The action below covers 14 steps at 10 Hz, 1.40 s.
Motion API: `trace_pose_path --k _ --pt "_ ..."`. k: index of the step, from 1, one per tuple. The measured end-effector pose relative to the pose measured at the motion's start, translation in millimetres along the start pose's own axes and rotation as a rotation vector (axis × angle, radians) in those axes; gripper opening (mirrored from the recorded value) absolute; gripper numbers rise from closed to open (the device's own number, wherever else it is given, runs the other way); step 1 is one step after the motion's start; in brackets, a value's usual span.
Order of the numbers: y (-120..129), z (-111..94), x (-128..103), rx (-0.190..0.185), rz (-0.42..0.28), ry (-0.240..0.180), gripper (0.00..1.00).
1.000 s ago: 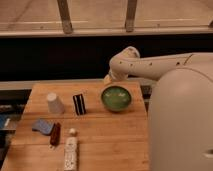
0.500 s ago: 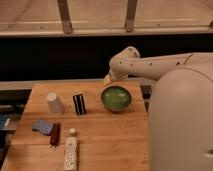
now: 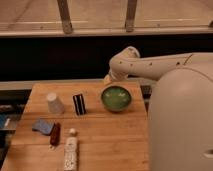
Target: Place the ceramic cup over the eraser
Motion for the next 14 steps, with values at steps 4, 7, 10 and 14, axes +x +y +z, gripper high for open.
trace_pose_path --k 4,7,10,14 --pt "0 0 0 0.0 0.0 0.0 0.7" --pt "0 0 0 0.0 0.0 0.0 0.7" --pt "0 -2 -3 -0.004 -0.009 -0.01 0.7" --pt "36 -10 -50 -0.062 -0.089 -0.058 0.7"
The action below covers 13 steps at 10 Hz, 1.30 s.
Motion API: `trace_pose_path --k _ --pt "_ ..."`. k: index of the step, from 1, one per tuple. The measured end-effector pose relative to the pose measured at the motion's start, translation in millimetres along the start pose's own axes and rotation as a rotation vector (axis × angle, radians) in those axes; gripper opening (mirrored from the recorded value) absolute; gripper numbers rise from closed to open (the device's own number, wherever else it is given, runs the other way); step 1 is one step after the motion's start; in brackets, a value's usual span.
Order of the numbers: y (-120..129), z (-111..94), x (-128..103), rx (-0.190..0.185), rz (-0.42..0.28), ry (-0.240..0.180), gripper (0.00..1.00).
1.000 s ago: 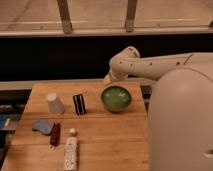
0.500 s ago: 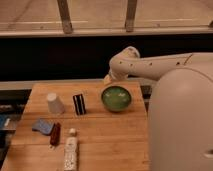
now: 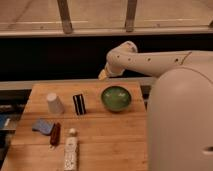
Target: Place the ceramic cup over the eraser
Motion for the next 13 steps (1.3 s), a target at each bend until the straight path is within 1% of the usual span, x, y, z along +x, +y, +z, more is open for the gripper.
trace_pose_path --k 1,2,3,4,5,7,8,12,13 --pt "17 4 -15 -0.015 -0.03 0.001 0.7" --pt "40 10 -29 -0.031 -0.073 0.009 0.7" --pt "66 17 -42 -0.044 -0.133 0.024 0.7" --pt "87 22 -50 -0.053 -0.185 0.038 0.7" --pt "120 29 -58 -0.061 -0.27 0.063 0.7" --pt "169 34 -62 -0.061 -0.39 0.105 0.7" --pt "177 35 -63 -0.056 -0.416 0.114 0.7" --pt "175 35 -62 -0.055 -0.414 0.117 0.7" --pt "178 39 -58 -0.07 -0.418 0.127 0.7"
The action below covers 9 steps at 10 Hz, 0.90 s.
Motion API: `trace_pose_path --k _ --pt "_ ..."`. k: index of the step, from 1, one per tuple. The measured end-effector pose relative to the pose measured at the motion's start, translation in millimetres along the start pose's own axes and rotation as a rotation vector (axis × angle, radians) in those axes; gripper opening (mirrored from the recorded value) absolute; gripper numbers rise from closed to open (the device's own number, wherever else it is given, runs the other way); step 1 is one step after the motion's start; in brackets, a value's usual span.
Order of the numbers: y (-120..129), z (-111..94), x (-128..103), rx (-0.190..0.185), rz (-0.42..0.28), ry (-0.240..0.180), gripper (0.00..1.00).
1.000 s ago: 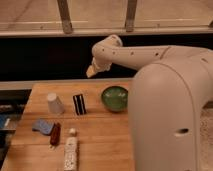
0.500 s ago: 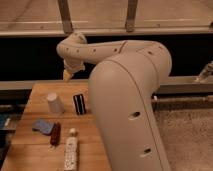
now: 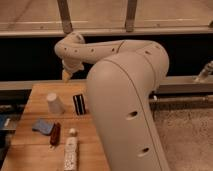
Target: Place the ceramic cup over the eraser
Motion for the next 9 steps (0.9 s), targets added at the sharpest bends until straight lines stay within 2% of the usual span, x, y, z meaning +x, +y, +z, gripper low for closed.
trace_pose_path --k 2,4,6,9 --pt "9 11 1 -0.032 -0.026 -0.004 0.7" --pt "35 14 -17 -0.063 -0.094 -0.005 0.7" --pt "63 17 -32 -0.076 -0.186 0.014 0.7" --pt "90 21 -37 -0.084 -0.248 0.05 0.7"
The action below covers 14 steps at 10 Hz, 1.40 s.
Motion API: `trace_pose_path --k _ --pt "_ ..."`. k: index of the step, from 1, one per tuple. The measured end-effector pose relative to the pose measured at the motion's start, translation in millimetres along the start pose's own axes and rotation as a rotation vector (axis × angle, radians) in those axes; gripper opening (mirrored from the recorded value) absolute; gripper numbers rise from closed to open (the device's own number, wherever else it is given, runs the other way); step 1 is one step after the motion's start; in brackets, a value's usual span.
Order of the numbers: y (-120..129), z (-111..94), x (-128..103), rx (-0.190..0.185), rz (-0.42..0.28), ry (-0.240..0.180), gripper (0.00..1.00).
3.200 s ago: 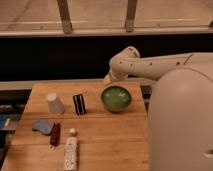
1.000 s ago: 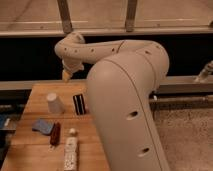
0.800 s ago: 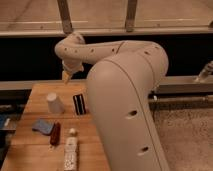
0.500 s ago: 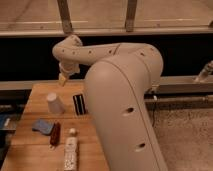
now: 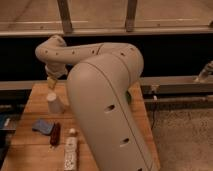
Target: Place the ceramic cup over the eraser
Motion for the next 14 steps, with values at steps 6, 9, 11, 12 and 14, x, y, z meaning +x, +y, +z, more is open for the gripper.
trace_pose_path --k 6,9,11,12,14 --pt "41 21 4 -0.05 -0.078 0.079 0.7" --pt "50 33 5 -0.081 -0.086 0.092 0.7" --pt "59 46 4 -0.115 -0.088 0.099 0.7" --pt "60 51 4 -0.128 -0.086 0.102 0.7" --pt "60 63 8 -0.152 -0.077 0.117 0.7"
